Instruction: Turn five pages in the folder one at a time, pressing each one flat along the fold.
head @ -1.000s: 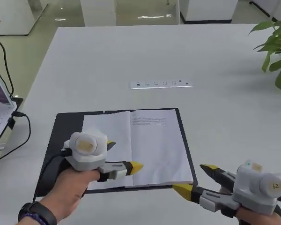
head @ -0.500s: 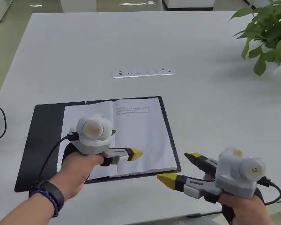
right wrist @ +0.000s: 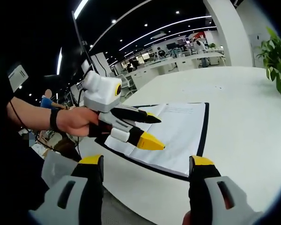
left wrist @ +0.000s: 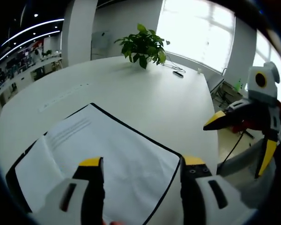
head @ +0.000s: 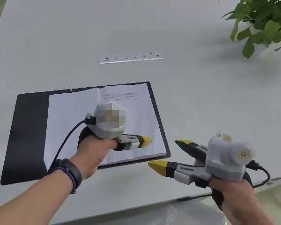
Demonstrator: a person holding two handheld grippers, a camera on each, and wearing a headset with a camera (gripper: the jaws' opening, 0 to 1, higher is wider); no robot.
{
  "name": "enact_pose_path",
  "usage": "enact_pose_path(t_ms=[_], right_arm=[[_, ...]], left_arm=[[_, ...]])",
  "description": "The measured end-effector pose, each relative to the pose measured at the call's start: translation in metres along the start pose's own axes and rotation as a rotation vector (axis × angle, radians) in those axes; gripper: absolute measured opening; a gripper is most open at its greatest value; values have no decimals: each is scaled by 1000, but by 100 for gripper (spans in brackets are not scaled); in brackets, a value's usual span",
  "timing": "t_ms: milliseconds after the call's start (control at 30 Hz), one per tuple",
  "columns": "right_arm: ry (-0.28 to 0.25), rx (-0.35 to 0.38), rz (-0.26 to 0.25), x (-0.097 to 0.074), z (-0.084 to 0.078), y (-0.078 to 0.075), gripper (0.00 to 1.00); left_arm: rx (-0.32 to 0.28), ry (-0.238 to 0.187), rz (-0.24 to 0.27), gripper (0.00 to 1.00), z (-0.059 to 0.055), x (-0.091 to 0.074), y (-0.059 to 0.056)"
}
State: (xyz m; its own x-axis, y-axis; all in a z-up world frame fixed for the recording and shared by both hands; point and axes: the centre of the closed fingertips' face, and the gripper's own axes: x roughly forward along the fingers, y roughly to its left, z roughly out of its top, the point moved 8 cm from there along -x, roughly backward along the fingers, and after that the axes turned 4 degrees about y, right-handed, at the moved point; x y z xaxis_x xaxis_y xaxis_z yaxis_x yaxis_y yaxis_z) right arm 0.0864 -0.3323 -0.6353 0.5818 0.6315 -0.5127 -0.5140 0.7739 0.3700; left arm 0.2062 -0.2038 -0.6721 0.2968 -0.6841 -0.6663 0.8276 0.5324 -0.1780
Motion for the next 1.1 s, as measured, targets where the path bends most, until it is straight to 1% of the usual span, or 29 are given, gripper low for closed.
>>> enact_pose_path(t_ms=[133,200,267,367,433,500,600,700,733,800,833,933,1000,1033,1100], right_arm=[[12,-2,3,0,-1,-1,74],[14,0,3,1,-2,-1,74],[15,6,6,1,-2,-1,74],[30,-4,17,2,-4,0,75],[38,-6,18,3,-5,-1,75],[39,-2,19,2,-6,-1,75],[44,6,18,2,-8,-3,75],[51,7,18,0,-9,-5,75],[52,8,17,0,-9,-6,75],[51,11,15,-1,-9,-8,75],[50,13,13,-1,-9,-9,75],[48,17,12,-2,-9,-11,74],[50,18,12,-2,-10,-13,74],[51,18,12,-2,-10,-13,74],[51,20,15,-2,-10,-13,74]], left_arm=[[31,31,-9,67,3,14,-5],[34,41,-22,66,4,20,-6],[45,63,-35,65,1,28,-8],[85,101,-36,65,-4,37,-11],[110,115,-21,65,-7,42,-13],[140,125,8,64,-10,45,-13],[139,126,15,64,-13,51,-15],[151,131,0,65,-15,56,-23],[146,125,-14,66,-15,58,-26],[145,124,-15,66,-16,60,-28],[171,134,4,65,-17,61,-28],[161,136,0,65,-19,63,-28],[166,135,1,65,-19,62,-28],[161,132,-2,65,-19,61,-28],[125,117,-14,64,-18,60,-25]])
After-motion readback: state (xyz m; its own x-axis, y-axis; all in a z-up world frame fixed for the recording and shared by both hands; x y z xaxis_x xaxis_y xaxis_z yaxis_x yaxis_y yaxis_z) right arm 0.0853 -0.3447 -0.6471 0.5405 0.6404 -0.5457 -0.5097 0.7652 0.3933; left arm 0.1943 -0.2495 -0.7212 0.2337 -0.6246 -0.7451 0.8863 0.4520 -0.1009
